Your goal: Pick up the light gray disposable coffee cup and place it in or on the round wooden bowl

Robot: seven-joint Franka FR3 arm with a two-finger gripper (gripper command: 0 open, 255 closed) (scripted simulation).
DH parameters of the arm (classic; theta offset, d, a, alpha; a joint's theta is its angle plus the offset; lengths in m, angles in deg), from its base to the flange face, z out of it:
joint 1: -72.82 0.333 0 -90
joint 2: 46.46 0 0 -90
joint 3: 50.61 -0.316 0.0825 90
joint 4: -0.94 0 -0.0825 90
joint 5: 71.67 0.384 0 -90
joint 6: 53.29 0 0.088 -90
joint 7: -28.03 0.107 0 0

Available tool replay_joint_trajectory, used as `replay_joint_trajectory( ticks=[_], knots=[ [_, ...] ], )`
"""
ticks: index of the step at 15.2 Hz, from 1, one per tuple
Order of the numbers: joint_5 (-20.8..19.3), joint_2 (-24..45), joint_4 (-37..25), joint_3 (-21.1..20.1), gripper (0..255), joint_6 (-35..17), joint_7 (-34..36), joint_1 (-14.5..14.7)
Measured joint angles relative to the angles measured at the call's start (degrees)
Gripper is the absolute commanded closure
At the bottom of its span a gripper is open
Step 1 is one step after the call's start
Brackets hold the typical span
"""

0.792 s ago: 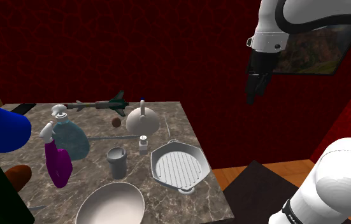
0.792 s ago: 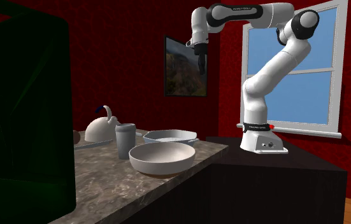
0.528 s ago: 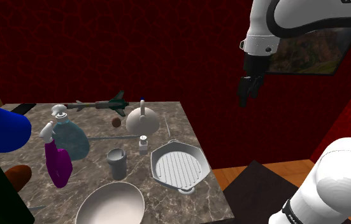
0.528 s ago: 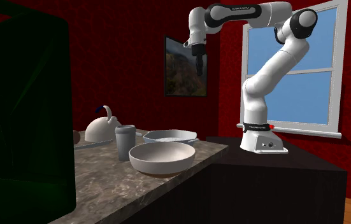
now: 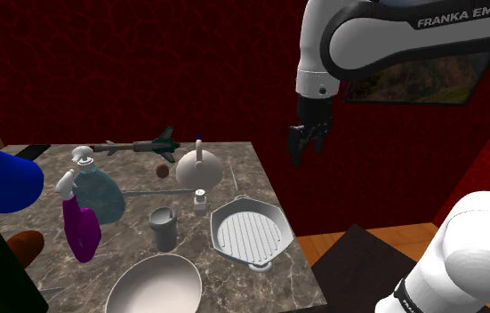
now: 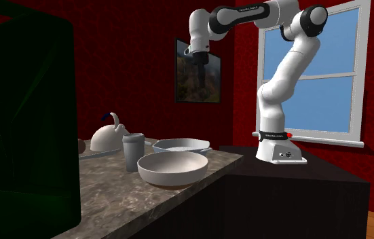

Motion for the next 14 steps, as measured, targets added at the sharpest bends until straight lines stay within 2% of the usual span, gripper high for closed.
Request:
replay_joint_trajectory(
  ticks=[9, 14],
  knots=[
    [1.34, 15.53, -6.59, -8.37, 0, -8.95, 12.18, 1.47],
    [-1.07, 26.43, -12.9, -12.1, 0, -13.18, 19.34, 1.91]
  ],
)
